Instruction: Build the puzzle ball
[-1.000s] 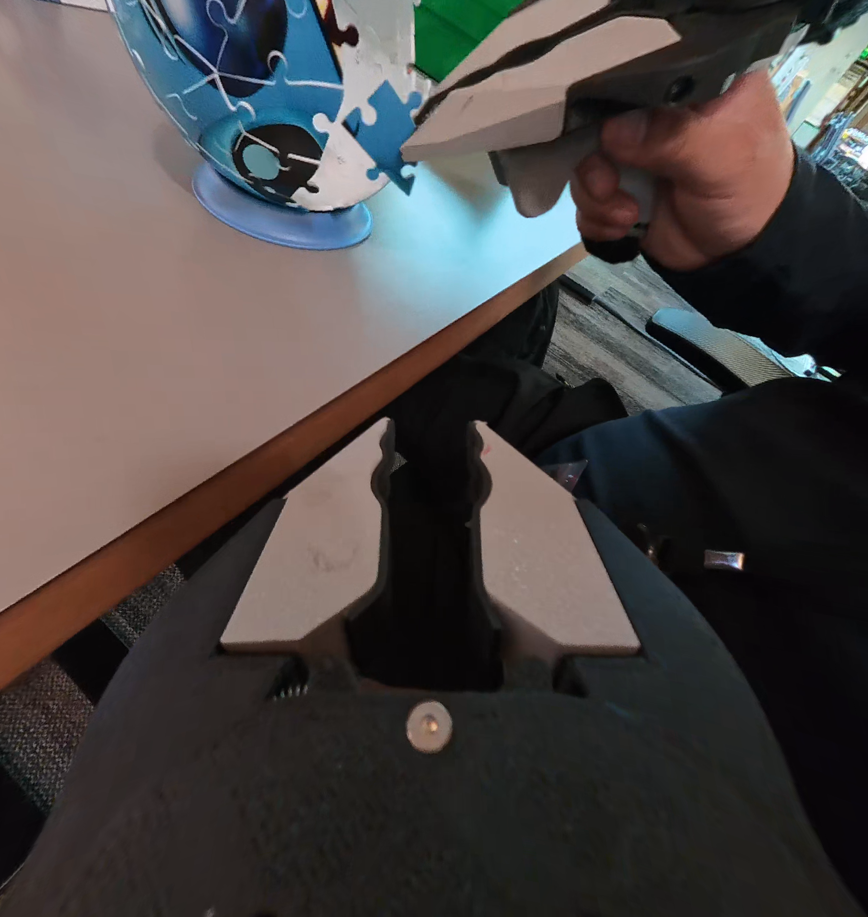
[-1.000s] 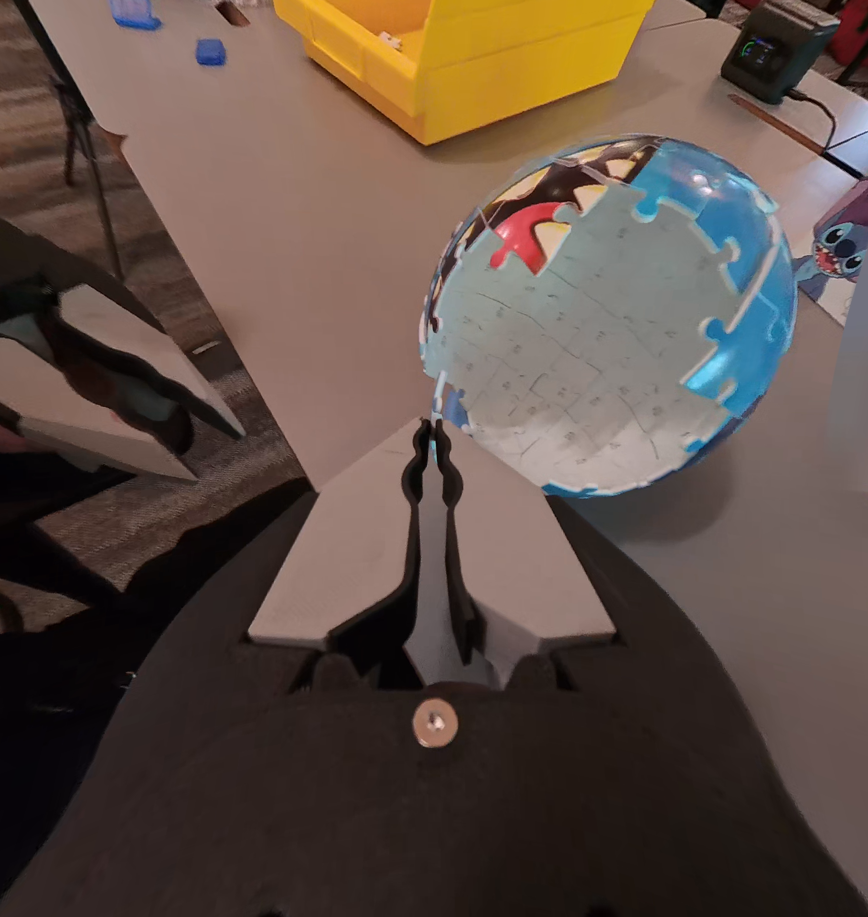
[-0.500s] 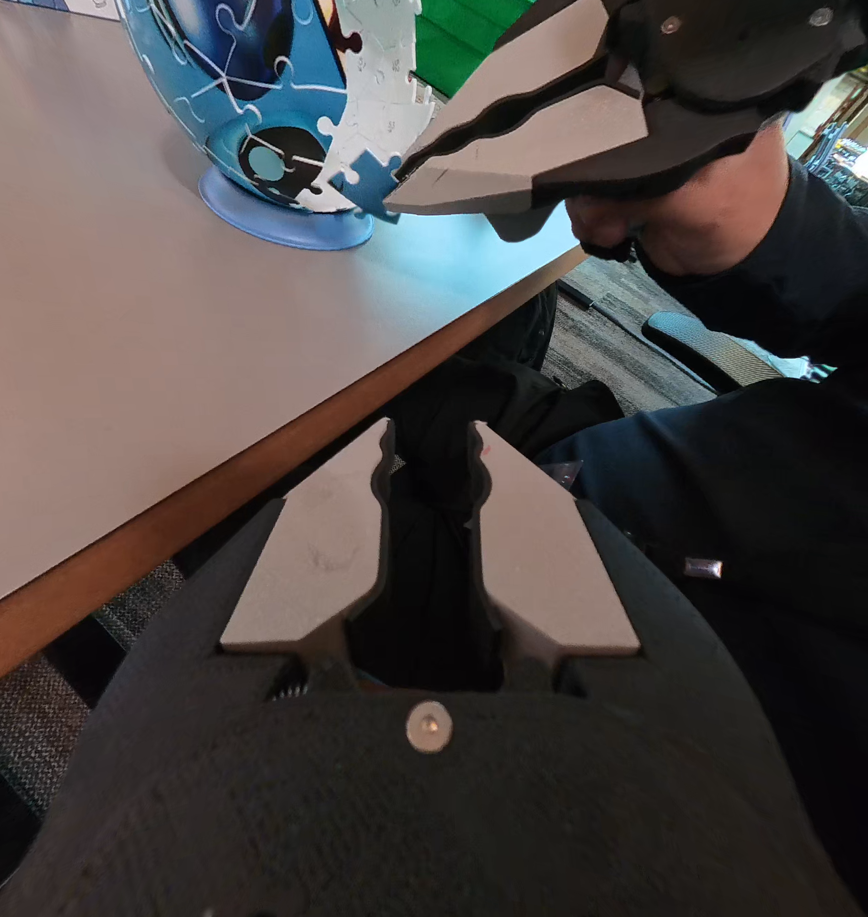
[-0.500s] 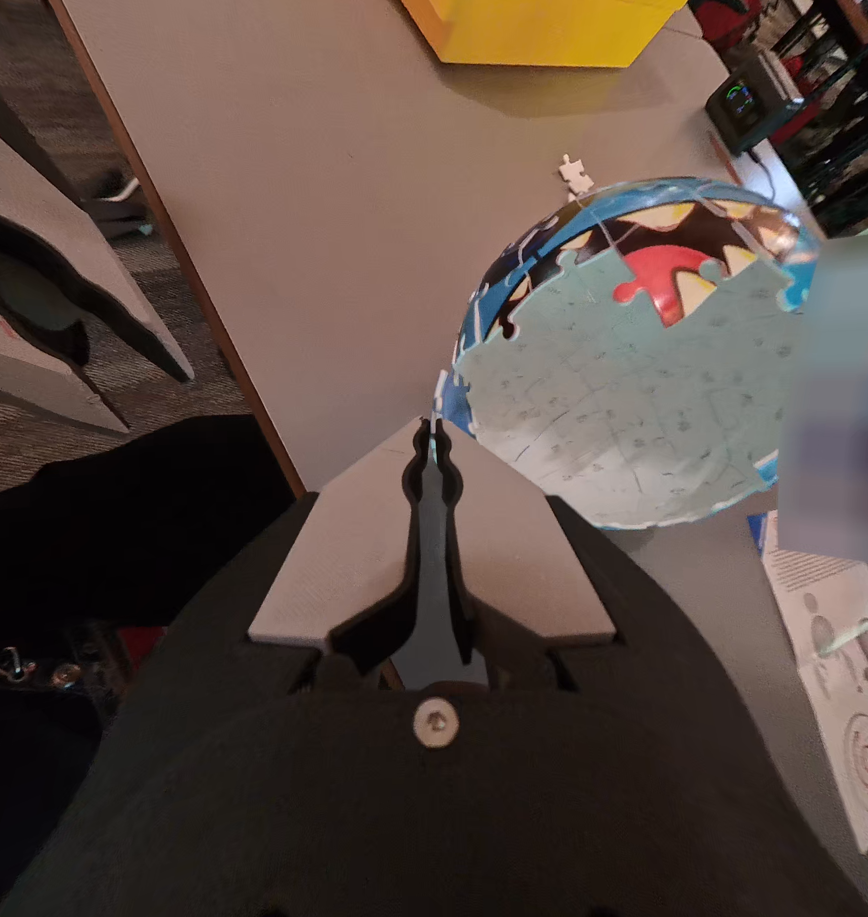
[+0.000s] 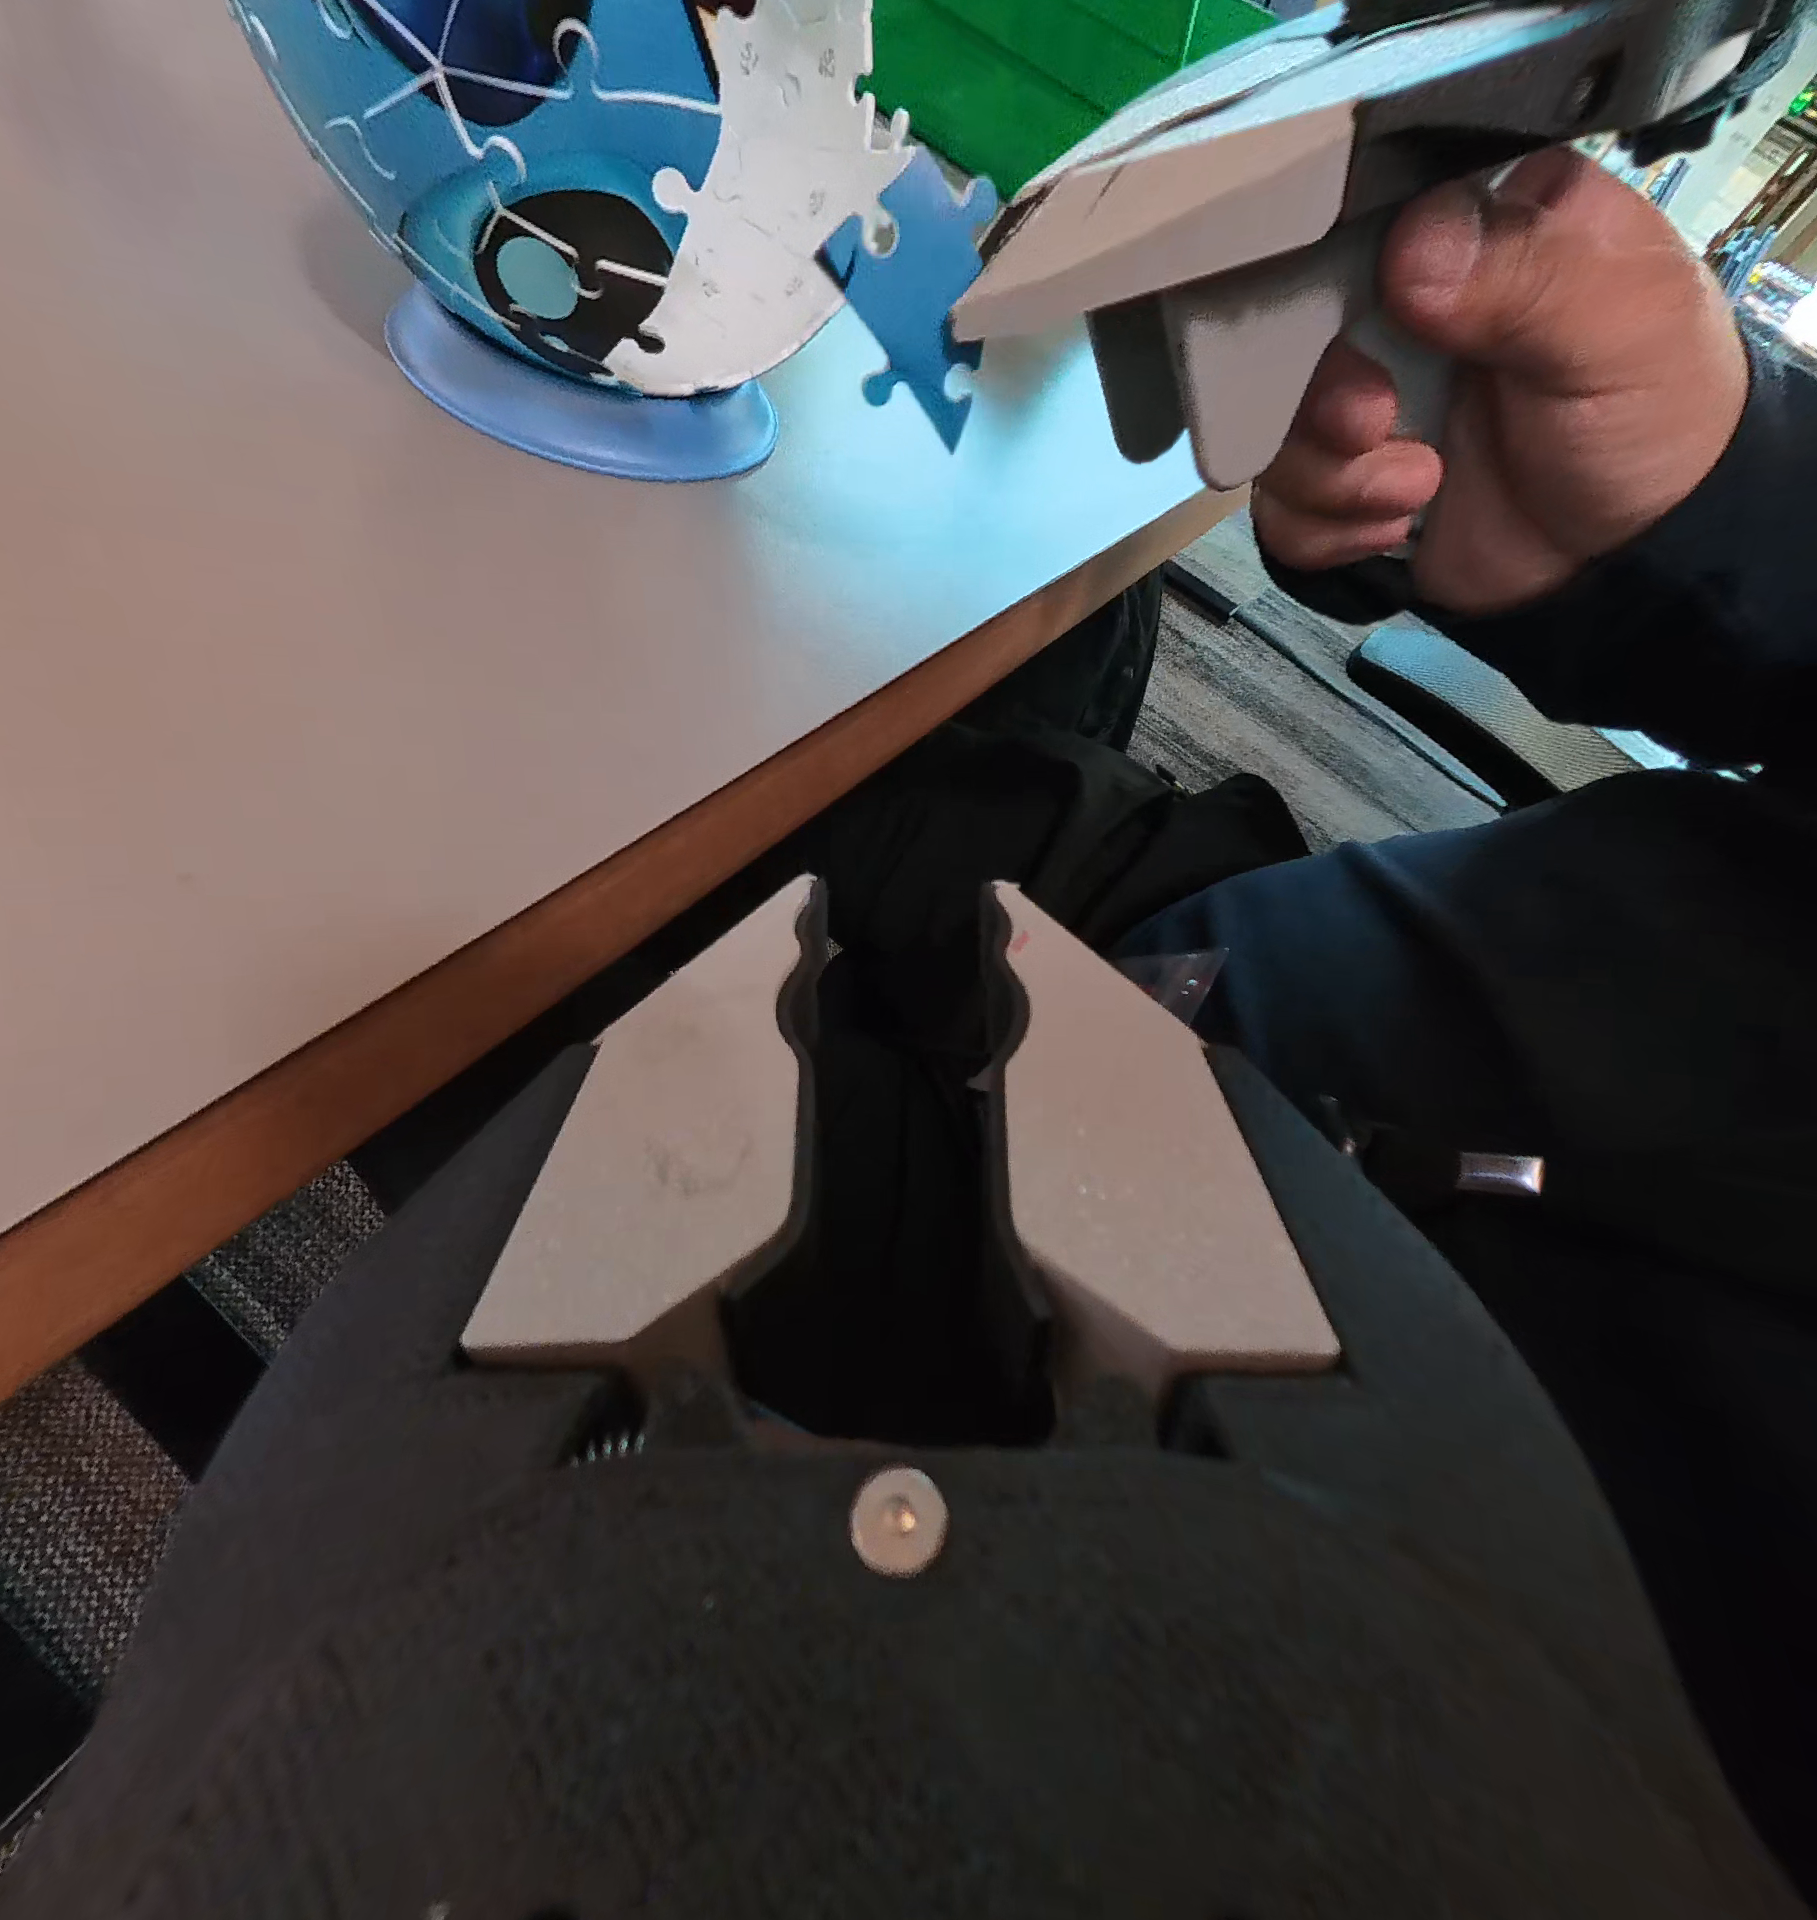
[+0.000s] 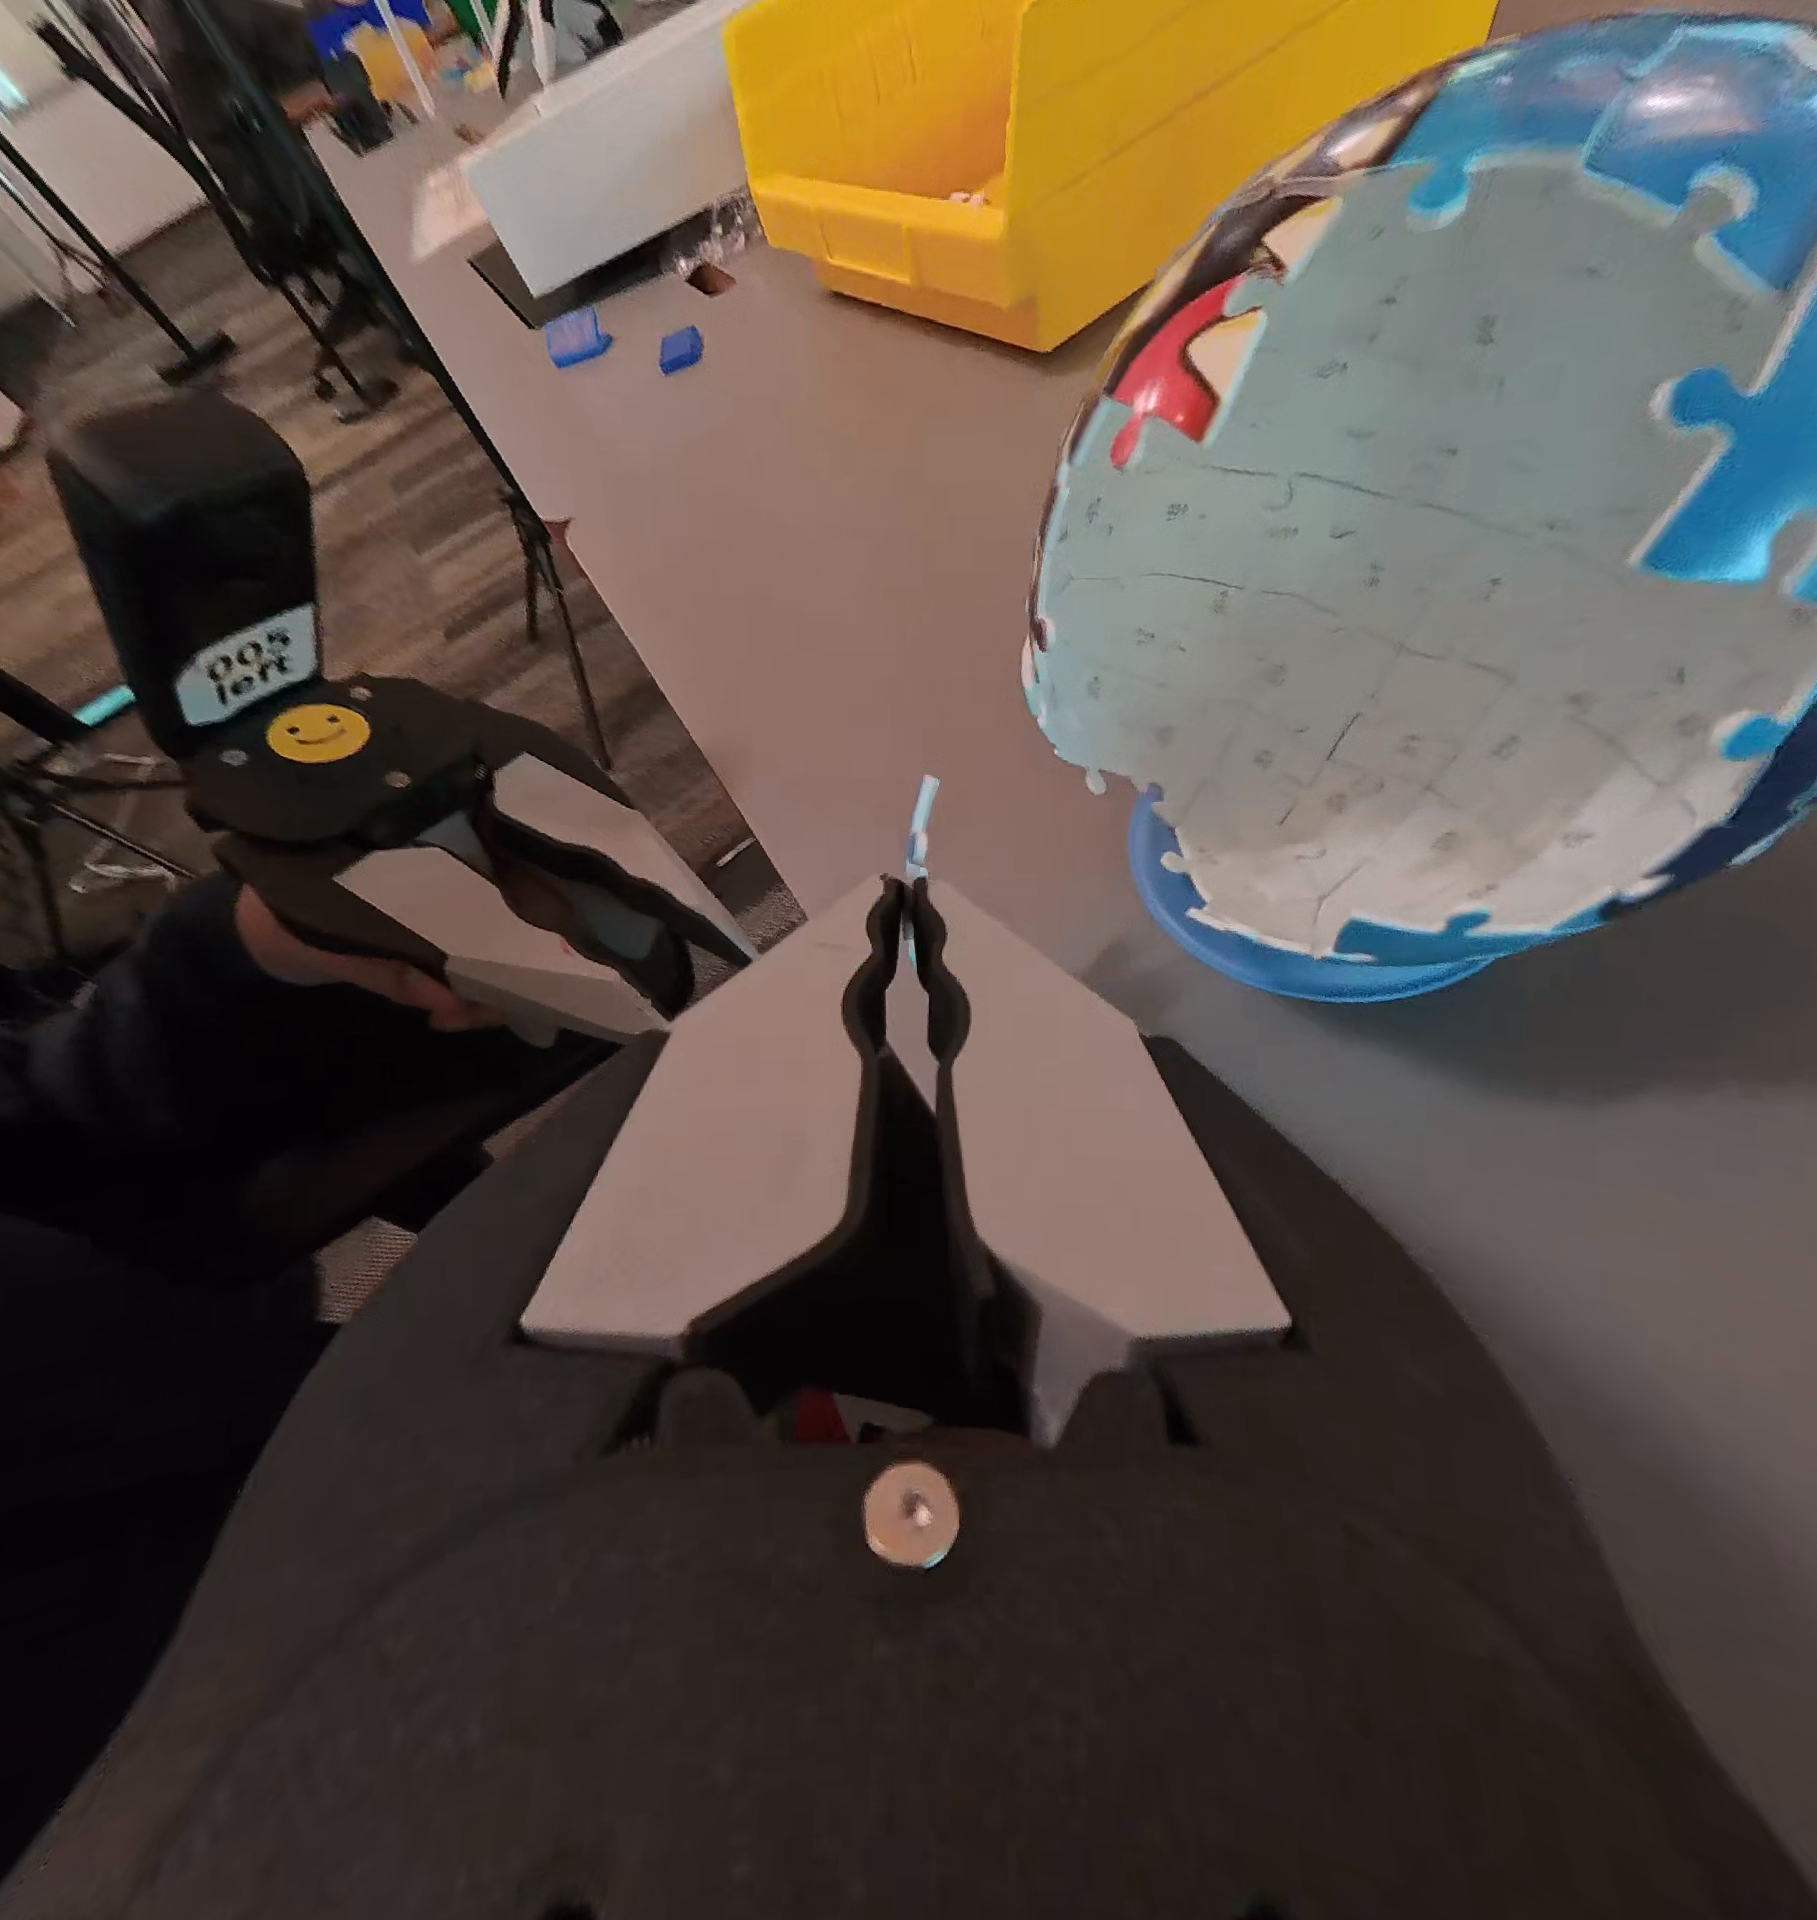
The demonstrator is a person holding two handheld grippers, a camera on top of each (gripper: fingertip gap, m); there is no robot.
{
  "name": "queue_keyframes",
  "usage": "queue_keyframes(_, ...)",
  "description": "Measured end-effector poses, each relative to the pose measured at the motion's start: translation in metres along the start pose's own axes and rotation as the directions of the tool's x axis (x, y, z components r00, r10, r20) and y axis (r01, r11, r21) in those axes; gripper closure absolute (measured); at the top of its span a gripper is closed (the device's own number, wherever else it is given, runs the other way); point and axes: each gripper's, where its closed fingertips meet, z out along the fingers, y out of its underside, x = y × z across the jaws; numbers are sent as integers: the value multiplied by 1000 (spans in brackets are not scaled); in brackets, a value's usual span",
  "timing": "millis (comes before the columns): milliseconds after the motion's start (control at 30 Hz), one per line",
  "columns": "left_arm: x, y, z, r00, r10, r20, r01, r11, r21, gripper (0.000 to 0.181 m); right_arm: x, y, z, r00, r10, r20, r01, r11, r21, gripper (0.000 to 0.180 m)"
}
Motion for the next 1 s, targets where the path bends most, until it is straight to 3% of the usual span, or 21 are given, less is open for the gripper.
queue_keyframes(267, -3, 2, 2, 1000, -3, 13, 3, 1000, -1, 153, -16, -8, -6, 990, 62, 127, -71, 995, 63, 180)
queue_keyframes(433, 5, -10, 3, 999, 39, -10, -38, 997, 73, 154, -45, -9, -16, 957, -83, 277, 56, 993, 104, 180)
queue_keyframes(633, 37, -51, 10, 988, 62, -140, -33, 979, 200, 153, -59, -6, -25, 891, -277, 358, 236, 959, 156, 180)
queue_keyframes(767, 39, -80, 9, 986, 128, -108, -91, 951, 294, 153, -57, -6, -34, 834, -409, 371, 368, 912, 181, 180)
queue_keyframes(933, 56, -98, 19, 958, 244, -152, -187, 931, 314, 160, -49, -3, -43, 762, -515, 393, 466, 857, 220, 180)
queue_keyframes(1000, 64, -99, 24, 936, 299, -188, -236, 924, 300, 175, -42, -1, -44, 740, -556, 379, 507, 831, 231, 180)
